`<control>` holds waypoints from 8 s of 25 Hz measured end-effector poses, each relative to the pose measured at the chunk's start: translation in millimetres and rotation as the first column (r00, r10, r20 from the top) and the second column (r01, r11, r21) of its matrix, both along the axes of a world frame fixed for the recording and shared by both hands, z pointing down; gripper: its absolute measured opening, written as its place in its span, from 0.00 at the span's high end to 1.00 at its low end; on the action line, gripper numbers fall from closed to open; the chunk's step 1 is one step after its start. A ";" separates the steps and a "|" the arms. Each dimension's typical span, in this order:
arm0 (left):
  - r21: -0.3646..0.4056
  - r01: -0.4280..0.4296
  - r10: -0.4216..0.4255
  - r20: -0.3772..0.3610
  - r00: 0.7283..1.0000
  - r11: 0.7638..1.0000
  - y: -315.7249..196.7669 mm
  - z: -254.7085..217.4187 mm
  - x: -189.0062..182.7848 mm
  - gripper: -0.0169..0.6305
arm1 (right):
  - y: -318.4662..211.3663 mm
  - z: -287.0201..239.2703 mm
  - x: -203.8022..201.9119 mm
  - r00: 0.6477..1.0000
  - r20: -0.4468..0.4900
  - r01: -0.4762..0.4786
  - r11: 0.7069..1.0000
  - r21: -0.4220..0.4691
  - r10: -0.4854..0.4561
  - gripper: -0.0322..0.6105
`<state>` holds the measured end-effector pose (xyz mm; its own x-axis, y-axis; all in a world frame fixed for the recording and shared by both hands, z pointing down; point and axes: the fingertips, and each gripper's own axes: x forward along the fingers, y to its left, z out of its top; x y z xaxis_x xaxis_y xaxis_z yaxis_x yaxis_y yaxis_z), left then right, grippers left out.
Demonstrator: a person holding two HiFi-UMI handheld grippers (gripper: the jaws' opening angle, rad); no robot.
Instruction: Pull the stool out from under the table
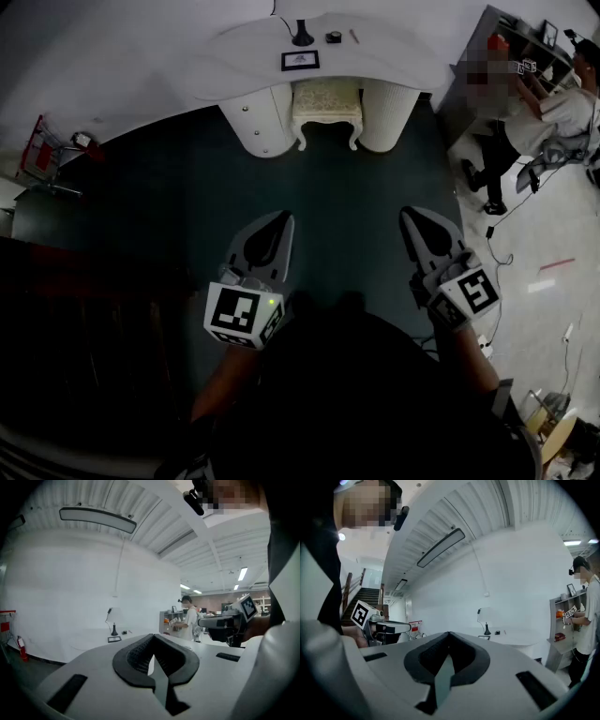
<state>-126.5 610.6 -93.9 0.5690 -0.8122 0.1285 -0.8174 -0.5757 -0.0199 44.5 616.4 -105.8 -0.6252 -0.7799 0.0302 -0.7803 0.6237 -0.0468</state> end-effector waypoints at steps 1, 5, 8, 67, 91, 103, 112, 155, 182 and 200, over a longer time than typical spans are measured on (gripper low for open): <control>-0.003 0.000 0.000 -0.002 1.000 1.000 0.8 1.1 0.4 0.95 | 0.7 1.2 0.3 1.000 0.002 0.000 1.000 -0.001 0.000 0.92; -0.012 -0.005 0.005 -0.004 1.000 1.000 2.7 3.2 4.3 0.95 | 2.3 4.1 2.7 1.000 0.006 0.002 1.000 -0.004 -0.002 0.92; -0.019 -0.006 0.006 -0.001 1.000 1.000 2.9 1.7 15.3 0.95 | 2.4 3.2 12.9 1.000 0.009 0.001 1.000 -0.008 -0.001 0.92; -0.106 -0.044 0.036 -0.074 0.997 0.993 -289.9 33.8 -5.4 0.95 | -280.6 46.2 -22.9 1.000 -0.010 0.007 0.978 -0.209 -0.009 0.92; -0.112 0.010 -0.004 0.050 0.999 0.994 -413.4 137.1 75.7 0.95 | -421.8 148.3 59.0 0.995 0.001 0.102 0.978 -0.181 -0.104 0.92; -0.093 0.004 -0.004 0.002 1.000 0.996 -518.5 327.1 60.8 0.95 | -525.1 338.7 44.0 0.997 -0.031 0.064 0.989 -0.136 -0.069 0.92; -0.010 0.049 -0.049 -0.001 0.999 0.999 -595.0 476.1 35.6 0.95 | -602.7 495.4 44.2 0.997 -0.066 0.037 0.995 -0.097 -0.044 0.92; -0.214 0.091 -0.055 0.171 0.984 0.973 -773.0 746.6 -17.1 0.55 | -762.7 747.1 116.5 0.971 -0.210 -0.157 0.968 -0.198 0.115 0.59; -0.273 0.105 -0.090 0.067 0.994 0.956 -780.6 751.4 -12.0 0.48 | -768.0 744.4 116.1 0.991 -0.071 -0.126 0.954 -0.272 0.111 0.59; -0.300 0.070 -0.043 0.096 0.994 0.951 -780.2 749.3 -13.0 0.48 | -767.9 738.6 118.9 0.988 -0.025 -0.151 0.944 -0.294 0.150 0.59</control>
<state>-139.5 -169.6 655.5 0.4989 -0.7581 0.4200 -0.8516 -0.5186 0.0756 163.4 -151.5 632.8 -0.5006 -0.8211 0.2741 -0.8645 0.4575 -0.2084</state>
